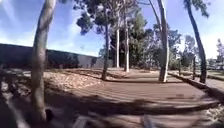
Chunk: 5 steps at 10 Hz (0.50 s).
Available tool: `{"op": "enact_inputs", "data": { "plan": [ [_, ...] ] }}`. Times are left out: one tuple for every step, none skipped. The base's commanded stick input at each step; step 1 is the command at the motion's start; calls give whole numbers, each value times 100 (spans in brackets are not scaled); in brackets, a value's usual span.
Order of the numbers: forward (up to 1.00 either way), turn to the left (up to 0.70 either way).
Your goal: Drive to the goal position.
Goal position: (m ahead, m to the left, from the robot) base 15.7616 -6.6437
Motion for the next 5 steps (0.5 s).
{"op": "enact_inputs", "data": {
  "plan": [
    [100,0],
    [100,0],
    [100,0],
    [100,0],
    [100,0]
  ]
}}
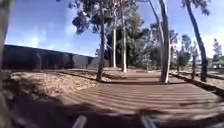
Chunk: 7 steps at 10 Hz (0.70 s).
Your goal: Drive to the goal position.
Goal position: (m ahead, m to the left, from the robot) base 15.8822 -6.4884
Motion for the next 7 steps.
{"op": "enact_inputs", "data": {
  "plan": [
    [100,0],
    [100,0],
    [100,0],
    [100,0],
    [100,0],
    [100,-40],
    [100,-40]
  ]
}}
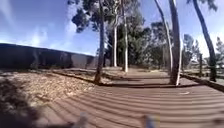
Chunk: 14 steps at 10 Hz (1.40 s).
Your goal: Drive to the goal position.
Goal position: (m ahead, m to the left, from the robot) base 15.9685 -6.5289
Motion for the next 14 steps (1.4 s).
{"op": "enact_inputs", "data": {
  "plan": [
    [100,-40],
    [100,-40],
    [100,-40],
    [100,-40],
    [100,-40],
    [100,-40],
    [100,-40],
    [100,-40],
    [100,0],
    [100,0],
    [100,0],
    [100,0],
    [100,0],
    [100,0]
  ]
}}
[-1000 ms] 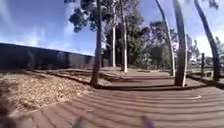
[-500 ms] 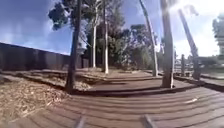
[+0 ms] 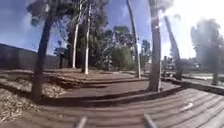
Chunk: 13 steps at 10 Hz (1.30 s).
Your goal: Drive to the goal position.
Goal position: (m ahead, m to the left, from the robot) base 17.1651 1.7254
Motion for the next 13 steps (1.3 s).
{"op": "enact_inputs", "data": {
  "plan": [
    [100,0],
    [100,0],
    [100,0],
    [100,0],
    [100,0],
    [100,0],
    [100,0],
    [100,0],
    [100,0],
    [100,0],
    [100,0],
    [100,0],
    [100,0]
  ]
}}
